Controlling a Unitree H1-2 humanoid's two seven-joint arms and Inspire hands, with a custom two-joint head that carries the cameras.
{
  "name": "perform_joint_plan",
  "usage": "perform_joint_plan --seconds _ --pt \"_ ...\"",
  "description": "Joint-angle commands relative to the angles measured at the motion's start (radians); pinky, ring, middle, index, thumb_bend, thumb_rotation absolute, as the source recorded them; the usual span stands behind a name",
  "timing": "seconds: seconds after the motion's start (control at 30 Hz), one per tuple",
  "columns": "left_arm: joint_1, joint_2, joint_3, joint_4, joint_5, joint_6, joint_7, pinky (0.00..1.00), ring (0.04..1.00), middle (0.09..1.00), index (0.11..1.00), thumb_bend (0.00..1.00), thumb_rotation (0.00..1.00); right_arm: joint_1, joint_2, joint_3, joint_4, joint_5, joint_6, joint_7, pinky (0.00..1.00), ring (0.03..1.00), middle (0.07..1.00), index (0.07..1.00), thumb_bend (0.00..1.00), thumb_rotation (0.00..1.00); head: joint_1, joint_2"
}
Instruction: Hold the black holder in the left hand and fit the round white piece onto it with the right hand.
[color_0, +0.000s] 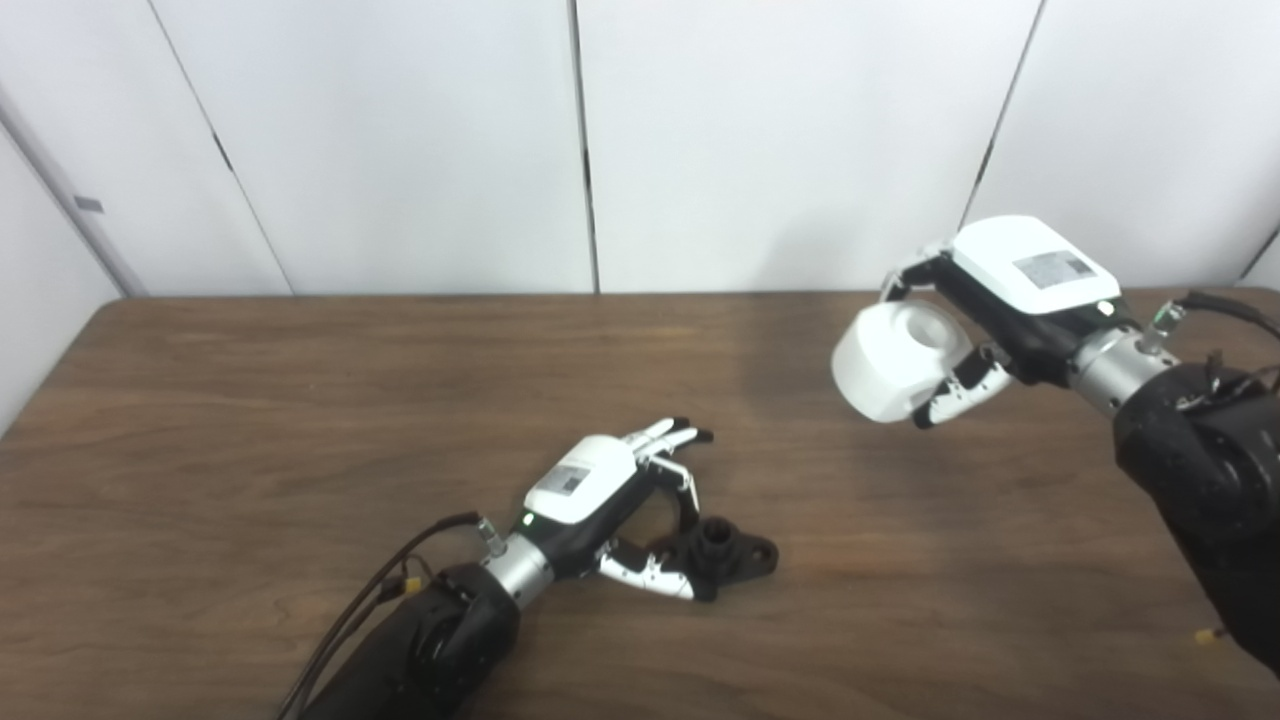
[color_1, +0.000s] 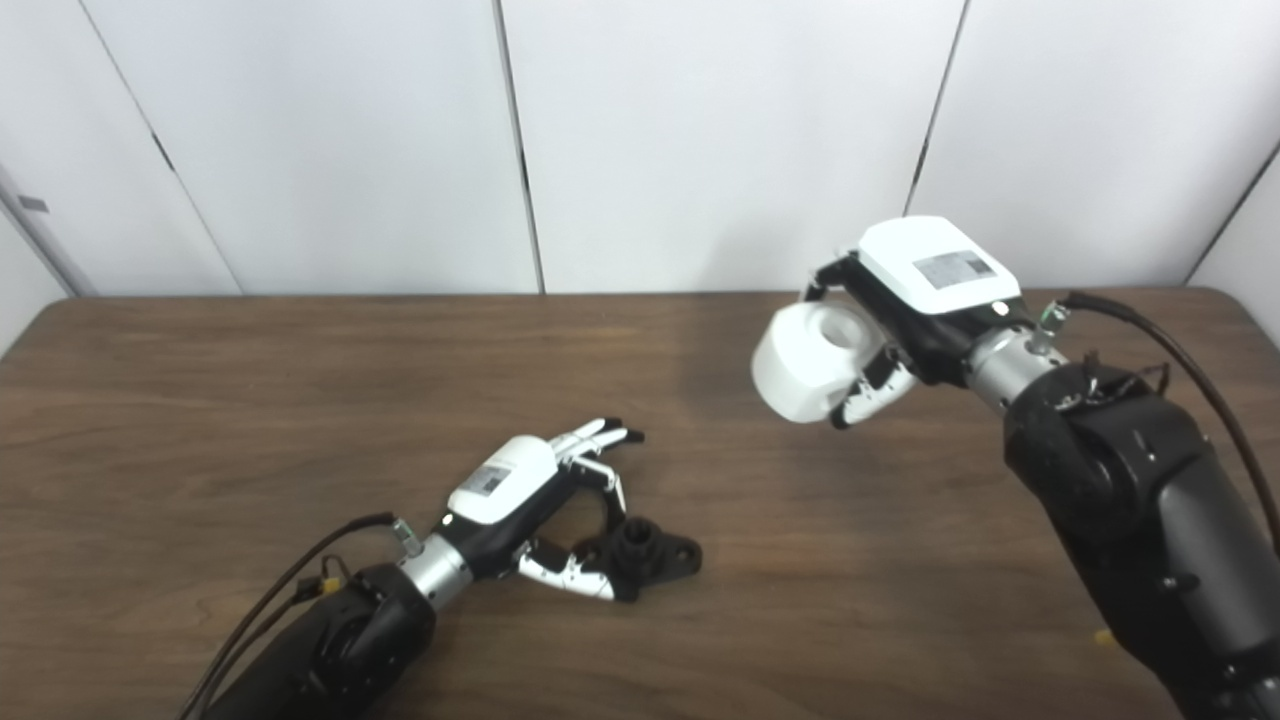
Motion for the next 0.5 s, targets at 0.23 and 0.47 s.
perform_joint_plan --seconds 0.23,0.47 --pt "0.009 0.008 -0.039 0.050 0.079 0.117 -0.082 0.92 0.981 0.938 0.487 0.52 0.06 -0.054 0.031 0.019 -0.095 0.017 -0.038 0.050 0.78 0.792 0.719 0.479 0.53 0.14 -0.010 0.016" --pt "0.011 0.010 -0.046 0.047 0.078 0.119 -0.066 0.90 0.970 0.923 0.486 0.52 0.06 -0.051 0.078 0.055 -0.090 0.024 -0.076 0.070 0.77 0.787 0.724 0.481 0.53 0.14 -0.013 0.026"
